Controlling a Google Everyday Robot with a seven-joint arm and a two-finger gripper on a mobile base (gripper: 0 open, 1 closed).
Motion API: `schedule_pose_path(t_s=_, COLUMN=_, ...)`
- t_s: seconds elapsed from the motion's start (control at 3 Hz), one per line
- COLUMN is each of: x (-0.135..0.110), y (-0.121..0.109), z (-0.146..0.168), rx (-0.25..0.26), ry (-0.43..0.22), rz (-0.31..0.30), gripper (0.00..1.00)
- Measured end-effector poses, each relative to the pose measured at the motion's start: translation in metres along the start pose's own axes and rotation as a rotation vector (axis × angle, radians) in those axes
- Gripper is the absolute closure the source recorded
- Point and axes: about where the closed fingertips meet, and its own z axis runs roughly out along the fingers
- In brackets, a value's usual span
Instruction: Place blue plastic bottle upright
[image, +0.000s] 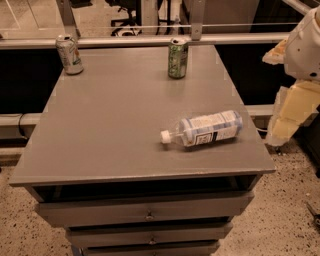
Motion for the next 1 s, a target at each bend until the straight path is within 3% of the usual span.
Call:
schedule_pose_path(t_s=0.33, x=-0.021, y=-0.009, z=0.022, rx=0.003, ry=-0.061, rz=-0.044, gripper=0.0)
schedule_pose_path(t_s=1.0, x=-0.064, y=-0.021, z=0.095, rx=-0.001, ry=-0.138, rz=-0.172, gripper=0.0)
